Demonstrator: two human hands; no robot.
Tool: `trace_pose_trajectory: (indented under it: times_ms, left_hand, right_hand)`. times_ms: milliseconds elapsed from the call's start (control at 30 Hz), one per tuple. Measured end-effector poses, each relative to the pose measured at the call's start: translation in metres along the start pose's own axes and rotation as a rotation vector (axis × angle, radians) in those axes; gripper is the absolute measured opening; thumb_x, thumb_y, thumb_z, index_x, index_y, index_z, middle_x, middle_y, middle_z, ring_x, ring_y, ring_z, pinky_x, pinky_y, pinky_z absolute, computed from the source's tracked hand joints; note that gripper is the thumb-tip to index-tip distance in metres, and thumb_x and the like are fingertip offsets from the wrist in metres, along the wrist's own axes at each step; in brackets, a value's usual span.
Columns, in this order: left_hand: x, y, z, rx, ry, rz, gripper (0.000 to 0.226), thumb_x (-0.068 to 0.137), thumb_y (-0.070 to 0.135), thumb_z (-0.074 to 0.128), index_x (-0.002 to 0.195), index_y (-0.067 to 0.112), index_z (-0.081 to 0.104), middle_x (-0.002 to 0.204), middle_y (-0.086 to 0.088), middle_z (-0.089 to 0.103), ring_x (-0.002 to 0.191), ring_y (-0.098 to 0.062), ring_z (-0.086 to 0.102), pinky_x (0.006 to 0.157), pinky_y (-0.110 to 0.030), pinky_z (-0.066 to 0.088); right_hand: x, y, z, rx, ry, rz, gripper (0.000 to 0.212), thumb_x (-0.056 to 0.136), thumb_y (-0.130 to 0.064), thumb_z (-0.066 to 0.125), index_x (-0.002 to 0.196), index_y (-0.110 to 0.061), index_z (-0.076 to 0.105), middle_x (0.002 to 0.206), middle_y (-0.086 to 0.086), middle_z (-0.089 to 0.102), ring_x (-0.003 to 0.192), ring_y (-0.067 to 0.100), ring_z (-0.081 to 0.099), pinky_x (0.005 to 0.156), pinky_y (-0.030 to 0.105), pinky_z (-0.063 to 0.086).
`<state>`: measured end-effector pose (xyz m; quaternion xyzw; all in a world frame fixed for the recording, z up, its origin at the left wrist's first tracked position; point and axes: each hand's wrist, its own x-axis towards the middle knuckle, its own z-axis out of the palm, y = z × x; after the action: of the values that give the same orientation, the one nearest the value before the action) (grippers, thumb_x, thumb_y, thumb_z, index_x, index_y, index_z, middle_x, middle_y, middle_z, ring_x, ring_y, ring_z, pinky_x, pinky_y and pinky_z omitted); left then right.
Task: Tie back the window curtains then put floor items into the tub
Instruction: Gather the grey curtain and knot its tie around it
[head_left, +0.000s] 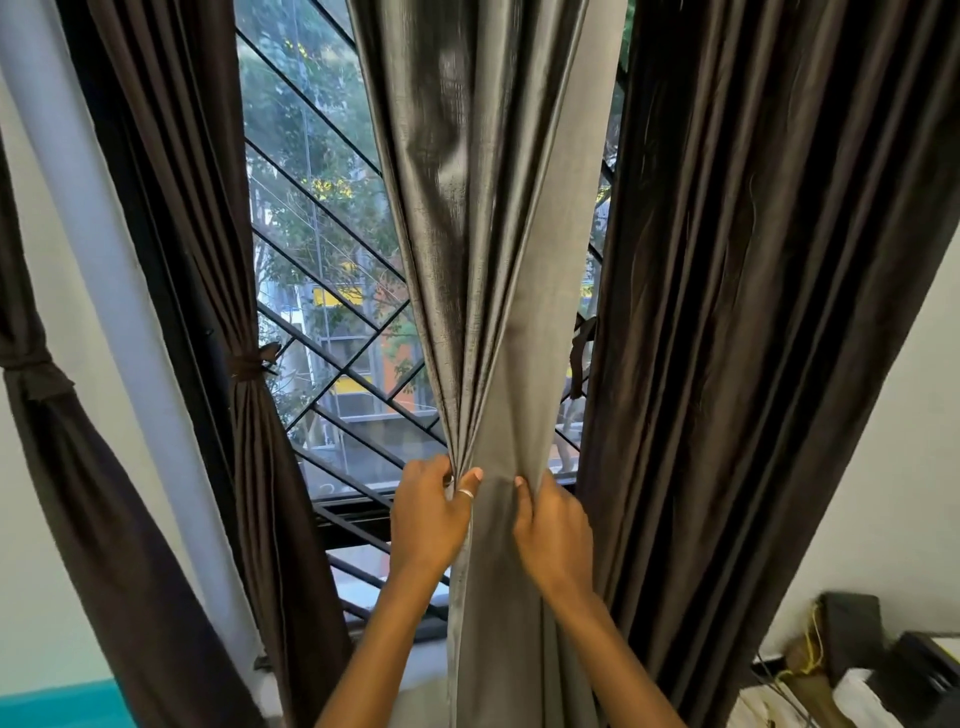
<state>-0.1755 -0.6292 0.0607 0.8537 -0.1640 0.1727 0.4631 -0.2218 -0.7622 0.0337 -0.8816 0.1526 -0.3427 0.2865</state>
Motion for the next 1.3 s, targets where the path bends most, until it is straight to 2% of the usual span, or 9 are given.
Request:
trace_pose_trajectory:
  times_ms: [333,567,700,800,867,933,1000,1167,1300]
  left_hand:
    - [-0.003,0.014,0.003,-0.233,-0.204,-0.031,0.008,0.101,0.032,0.053,0.098,0.026,0.058,0.088,0.008,0.067,0.081,-0.006,0.064,0.066,-0.024,0.048]
    - [-0.008,0.019,-0.005,-0.385,-0.316,-0.125,0.021,0.094,0.055,0.056,0.096,0.034,0.057,0.088,0.009,0.069,0.078,-0.001,0.066,0.064,-0.016,0.047]
    - [-0.003,0.014,-0.002,-0.199,-0.242,-0.046,0.040,0.084,0.061,0.067,0.107,0.030,0.055,0.094,0.011,0.069,0.084,-0.005,0.067,0.073,-0.028,0.058]
    - [0.001,0.006,-0.001,-0.154,-0.198,-0.027,0.024,0.093,0.044,0.063,0.110,0.029,0.055,0.097,0.008,0.069,0.088,-0.011,0.067,0.081,-0.039,0.059]
    - [0.003,0.002,-0.006,-0.212,-0.238,-0.042,0.019,0.096,0.037,0.061,0.112,0.031,0.056,0.101,0.009,0.070,0.093,-0.010,0.068,0.083,-0.036,0.058]
    - [0.006,0.001,-0.015,-0.311,-0.319,-0.052,0.022,0.096,0.031,0.062,0.117,0.032,0.058,0.108,0.012,0.071,0.099,-0.005,0.068,0.087,-0.028,0.055]
    - [0.009,-0.002,-0.024,-0.405,-0.423,-0.047,0.027,0.096,0.030,0.064,0.122,0.030,0.059,0.112,0.011,0.072,0.103,-0.004,0.068,0.091,-0.028,0.054]
    - [0.015,-0.009,-0.039,-0.446,-0.562,-0.009,0.024,0.096,0.025,0.065,0.118,0.018,0.064,0.103,0.007,0.074,0.097,-0.005,0.070,0.076,-0.017,0.053]
    - [0.019,-0.010,-0.043,-0.434,-0.628,0.041,0.033,0.095,0.030,0.066,0.126,0.020,0.064,0.118,0.002,0.072,0.110,-0.012,0.068,0.089,-0.027,0.055]
  right_hand:
    - [-0.021,-0.023,0.025,-0.064,-0.112,-0.061,0.055,0.099,-0.035,0.049,0.148,-0.016,0.031,0.133,0.005,0.056,0.118,0.023,0.052,0.094,0.043,0.051]
    - [-0.033,-0.017,0.034,-0.002,-0.341,-0.066,0.101,0.087,-0.033,0.064,0.159,-0.016,-0.005,0.166,0.003,0.007,0.153,0.024,0.016,0.119,0.052,0.028]
    - [-0.033,-0.017,0.039,0.117,-0.385,-0.016,0.101,0.080,-0.042,0.069,0.156,-0.029,0.004,0.156,0.001,0.030,0.143,0.024,0.038,0.115,0.050,0.037]
    - [-0.032,-0.014,0.036,0.251,-0.473,-0.069,0.098,0.084,-0.049,0.052,0.156,-0.031,-0.012,0.168,-0.002,0.007,0.153,0.020,0.015,0.122,0.049,0.025]
    - [-0.029,-0.006,0.029,0.299,-0.448,-0.135,0.089,0.087,-0.043,0.047,0.160,-0.022,0.000,0.168,0.000,0.006,0.155,0.015,0.008,0.125,0.045,0.021]
    - [-0.021,0.004,0.018,0.460,-0.353,-0.051,0.068,0.091,-0.031,0.057,0.153,-0.026,0.028,0.155,-0.006,0.039,0.143,0.007,0.036,0.118,0.041,0.036]
    - [-0.005,0.010,0.006,0.561,-0.334,0.038,0.061,0.090,-0.027,0.069,0.140,-0.033,0.037,0.137,-0.019,0.049,0.128,-0.004,0.047,0.113,0.036,0.041]
    - [0.037,0.015,-0.020,0.701,-0.704,0.106,0.087,0.078,-0.046,0.081,0.149,-0.033,0.031,0.143,-0.006,0.055,0.134,0.014,0.052,0.113,0.042,0.042]
    - [0.049,0.000,-0.036,0.649,-0.871,0.055,0.062,0.087,-0.035,0.076,0.142,-0.020,0.050,0.138,0.000,0.062,0.129,0.019,0.058,0.110,0.041,0.046]
